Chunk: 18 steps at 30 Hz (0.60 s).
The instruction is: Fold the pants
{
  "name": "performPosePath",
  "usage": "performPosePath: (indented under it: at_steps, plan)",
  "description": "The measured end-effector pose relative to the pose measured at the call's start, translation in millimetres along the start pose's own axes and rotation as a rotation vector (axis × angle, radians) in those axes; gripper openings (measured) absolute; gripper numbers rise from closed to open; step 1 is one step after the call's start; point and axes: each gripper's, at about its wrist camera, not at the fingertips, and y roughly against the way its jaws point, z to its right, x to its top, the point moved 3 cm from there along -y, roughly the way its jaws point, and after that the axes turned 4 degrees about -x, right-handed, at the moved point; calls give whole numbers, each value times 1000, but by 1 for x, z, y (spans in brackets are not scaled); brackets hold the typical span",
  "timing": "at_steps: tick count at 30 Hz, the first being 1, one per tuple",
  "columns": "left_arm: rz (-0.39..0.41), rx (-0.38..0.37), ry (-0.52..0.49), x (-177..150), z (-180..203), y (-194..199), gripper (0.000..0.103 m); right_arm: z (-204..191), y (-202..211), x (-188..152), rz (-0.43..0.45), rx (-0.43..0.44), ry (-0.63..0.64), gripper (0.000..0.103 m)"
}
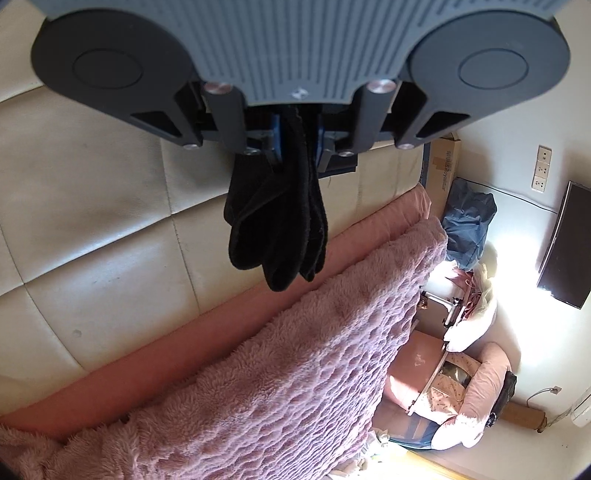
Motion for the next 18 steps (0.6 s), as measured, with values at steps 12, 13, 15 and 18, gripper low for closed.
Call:
performPosePath:
  at_steps: [12, 13, 15, 18]
  plan:
    - [43, 94, 757, -69, -182, 78, 22, -108, -83, -23, -51, -57, 53, 13]
    - [44, 83, 805, -77, -190, 79, 22, -116, -96, -27, -63, -60, 61, 13]
    - [41, 50, 880, -90, -198, 76, 22, -128, -124, -36, -87, -78, 64, 13]
    - [61, -19, 967, -104, -203, 77, 22, -137, -171, -55, -133, -133, 72, 13]
